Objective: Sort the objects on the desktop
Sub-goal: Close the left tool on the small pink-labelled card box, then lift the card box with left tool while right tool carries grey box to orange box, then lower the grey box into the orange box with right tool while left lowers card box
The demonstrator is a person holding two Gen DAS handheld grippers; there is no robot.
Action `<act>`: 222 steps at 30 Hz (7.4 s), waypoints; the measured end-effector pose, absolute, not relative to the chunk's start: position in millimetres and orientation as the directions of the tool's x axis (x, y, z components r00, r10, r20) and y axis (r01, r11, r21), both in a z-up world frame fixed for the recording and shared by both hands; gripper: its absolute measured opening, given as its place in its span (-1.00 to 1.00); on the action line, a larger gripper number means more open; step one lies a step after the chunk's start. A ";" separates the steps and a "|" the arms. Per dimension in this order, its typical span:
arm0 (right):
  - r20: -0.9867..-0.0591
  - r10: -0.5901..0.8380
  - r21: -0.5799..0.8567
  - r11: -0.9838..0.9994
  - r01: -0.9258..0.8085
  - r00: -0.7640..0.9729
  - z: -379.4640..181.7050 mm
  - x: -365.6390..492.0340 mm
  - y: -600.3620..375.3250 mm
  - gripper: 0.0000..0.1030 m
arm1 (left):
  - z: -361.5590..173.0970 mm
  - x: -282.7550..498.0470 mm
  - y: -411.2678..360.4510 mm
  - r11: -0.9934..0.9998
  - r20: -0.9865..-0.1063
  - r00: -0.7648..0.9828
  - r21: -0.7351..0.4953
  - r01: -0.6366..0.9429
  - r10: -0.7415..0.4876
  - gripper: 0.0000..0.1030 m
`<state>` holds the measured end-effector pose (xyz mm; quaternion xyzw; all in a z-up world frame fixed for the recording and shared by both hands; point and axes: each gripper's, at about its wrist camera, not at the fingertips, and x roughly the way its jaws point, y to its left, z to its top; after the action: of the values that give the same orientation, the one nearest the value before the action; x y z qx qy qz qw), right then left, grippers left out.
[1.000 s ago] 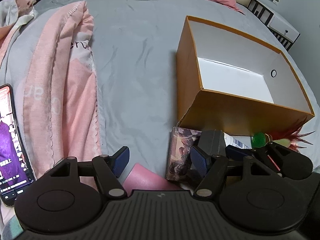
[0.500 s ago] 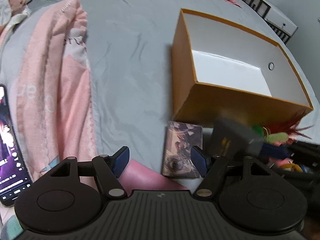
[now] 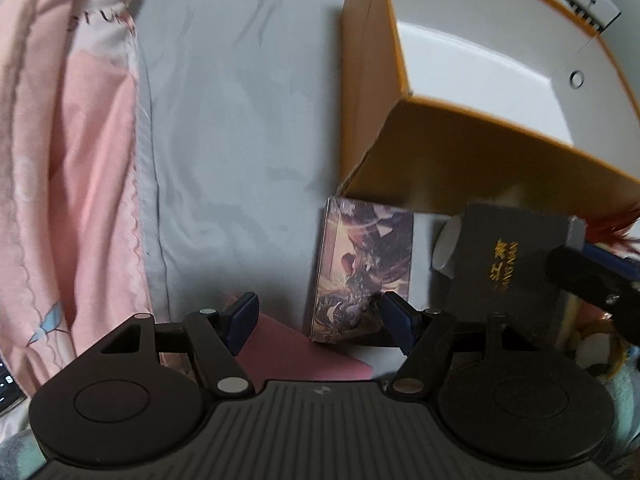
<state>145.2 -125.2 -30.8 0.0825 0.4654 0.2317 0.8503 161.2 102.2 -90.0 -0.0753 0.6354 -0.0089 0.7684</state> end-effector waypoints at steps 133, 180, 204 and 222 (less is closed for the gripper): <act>-0.776 0.545 0.429 0.825 -0.368 0.317 -41.6 148.0 -105.8 -0.10 | -47.9 108.1 107.1 0.877 -0.888 0.352 -0.398 -0.267 -0.295 0.23; -0.615 0.610 0.341 0.777 -0.529 0.500 56.9 133.1 -120.5 -0.30 | 58.2 109.9 87.8 0.955 -0.755 0.611 -0.298 0.008 -0.240 -0.51; -0.693 0.510 0.384 0.859 -0.339 0.509 -26.5 255.4 -103.9 -0.30 | -7.3 253.1 36.2 0.987 -0.923 0.369 -0.061 0.147 -0.112 -0.51; -0.744 0.486 0.404 0.874 -0.270 0.458 -60.7 267.5 -105.2 -0.30 | -32.0 265.6 46.2 0.974 -0.941 0.281 -0.140 0.178 -0.187 -0.49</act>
<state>267.5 -105.2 -60.7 0.1148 0.4703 0.2234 0.8460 265.6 46.2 -32.0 -0.0038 0.5886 -0.1140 0.8004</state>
